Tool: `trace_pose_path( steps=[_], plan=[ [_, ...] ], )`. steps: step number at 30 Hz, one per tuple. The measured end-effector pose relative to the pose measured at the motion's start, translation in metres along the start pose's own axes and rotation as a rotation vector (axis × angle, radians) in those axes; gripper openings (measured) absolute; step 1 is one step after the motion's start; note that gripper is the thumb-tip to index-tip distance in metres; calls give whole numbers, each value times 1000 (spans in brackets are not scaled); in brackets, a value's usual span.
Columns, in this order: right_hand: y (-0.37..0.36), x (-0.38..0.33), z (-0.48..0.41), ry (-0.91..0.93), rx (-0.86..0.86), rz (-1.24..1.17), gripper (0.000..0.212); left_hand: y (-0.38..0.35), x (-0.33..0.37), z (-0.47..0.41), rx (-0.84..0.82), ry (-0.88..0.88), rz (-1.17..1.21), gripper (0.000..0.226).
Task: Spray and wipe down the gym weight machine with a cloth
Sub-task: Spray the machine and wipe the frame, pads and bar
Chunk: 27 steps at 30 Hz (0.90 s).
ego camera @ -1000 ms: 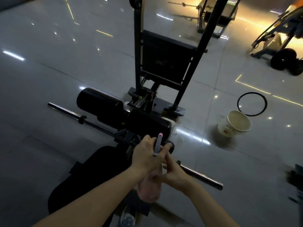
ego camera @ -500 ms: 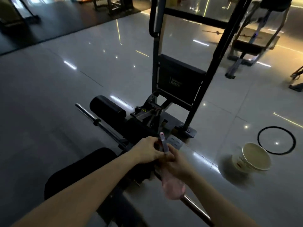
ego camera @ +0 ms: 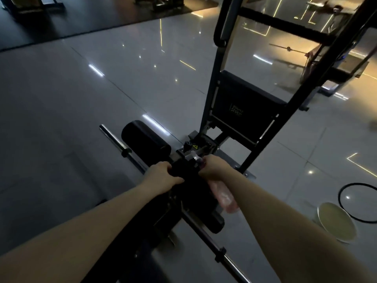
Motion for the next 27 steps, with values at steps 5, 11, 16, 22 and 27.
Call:
trace_pose_path(
  steps=[5, 11, 16, 22, 27],
  plan=[
    [-12, 17, -34, -68, -39, 7, 15, -33, 1, -24, -55, -92, -256, 88],
    [4, 44, -37, -125, -12, -71, 12, -41, 9, -27, 2, -129, -525, 115],
    [12, 59, -32, -108, -1, -14, 20, -37, 17, -28, -32, -127, -598, 107],
    [7, 89, 2, -66, 85, -132, 16, -41, 25, -18, 9, -74, -631, 88],
    [-31, 144, 57, -68, 145, -192, 15, -52, 2, 11, 143, 74, -662, 96]
  ],
)
Point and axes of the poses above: each hand's wrist, its own z-axis away from the middle knuckle, its own y-axis out of the back of the hand, x = y × z, the point moved 5 cm from there along -z, towards the middle knuckle
